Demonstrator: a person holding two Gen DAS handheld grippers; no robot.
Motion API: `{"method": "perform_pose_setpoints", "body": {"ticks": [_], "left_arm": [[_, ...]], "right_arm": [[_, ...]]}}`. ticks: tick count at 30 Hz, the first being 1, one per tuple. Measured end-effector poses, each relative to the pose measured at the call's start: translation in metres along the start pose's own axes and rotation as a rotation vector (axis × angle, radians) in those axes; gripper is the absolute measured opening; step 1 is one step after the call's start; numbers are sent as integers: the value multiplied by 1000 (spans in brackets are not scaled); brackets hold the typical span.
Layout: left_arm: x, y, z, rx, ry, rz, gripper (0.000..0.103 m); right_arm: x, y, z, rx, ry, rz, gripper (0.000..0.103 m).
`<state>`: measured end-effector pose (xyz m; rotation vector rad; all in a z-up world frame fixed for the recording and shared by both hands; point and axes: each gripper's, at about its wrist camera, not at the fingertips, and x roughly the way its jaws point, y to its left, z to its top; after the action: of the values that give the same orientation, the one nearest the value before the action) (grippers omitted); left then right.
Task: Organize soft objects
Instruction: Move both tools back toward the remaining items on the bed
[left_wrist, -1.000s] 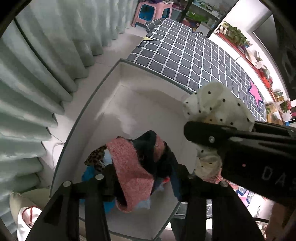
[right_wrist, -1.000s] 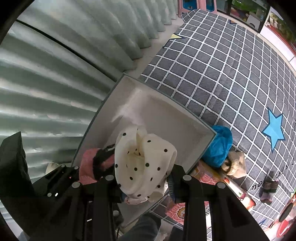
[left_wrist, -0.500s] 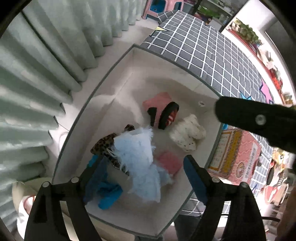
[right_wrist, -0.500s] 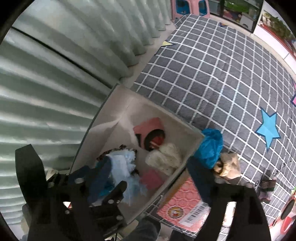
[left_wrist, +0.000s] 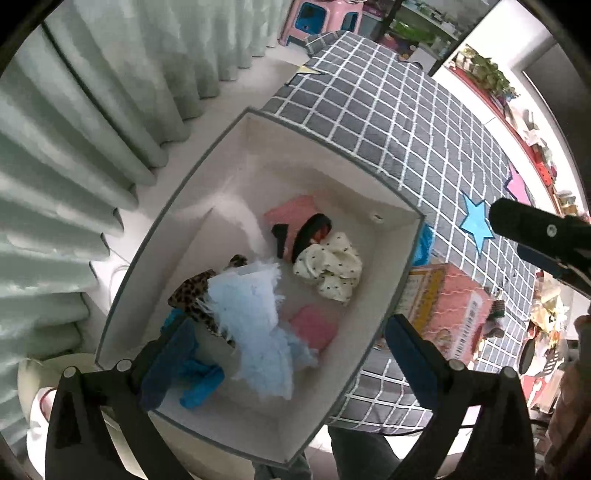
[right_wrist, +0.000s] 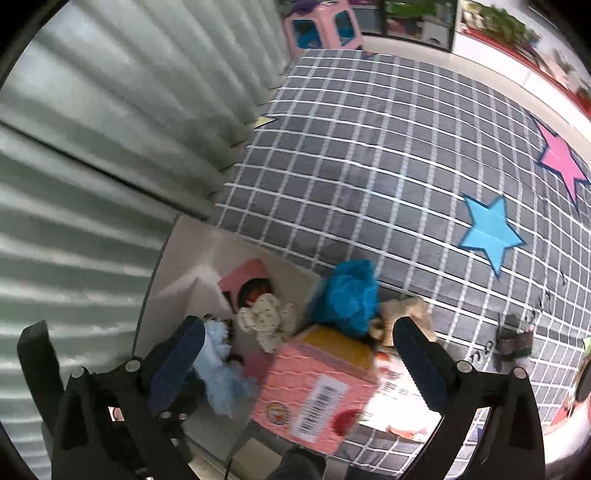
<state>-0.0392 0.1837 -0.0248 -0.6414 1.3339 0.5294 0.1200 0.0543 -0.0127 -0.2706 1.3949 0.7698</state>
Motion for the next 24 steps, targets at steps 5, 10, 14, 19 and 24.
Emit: {"method": "perform_pose_setpoints", "body": {"ticks": [5, 10, 14, 19, 24], "left_arm": [[-9, -23, 3, 47, -11, 7, 103], [-17, -49, 6, 92, -22, 8, 103], [-24, -77, 7, 146, -32, 5, 103], [-26, -113, 10, 211, -24, -19, 103], [-25, -151, 13, 279, -14, -36, 103]], "right_arm": [[-13, -36, -2, 68, -19, -7, 103], [-23, -70, -7, 131, -34, -7, 103], [-29, -99, -14, 182, -43, -12, 103], [-39, -142, -27, 239, -67, -58, 103], [-41, -193, -44, 330, -63, -94, 103]]}}
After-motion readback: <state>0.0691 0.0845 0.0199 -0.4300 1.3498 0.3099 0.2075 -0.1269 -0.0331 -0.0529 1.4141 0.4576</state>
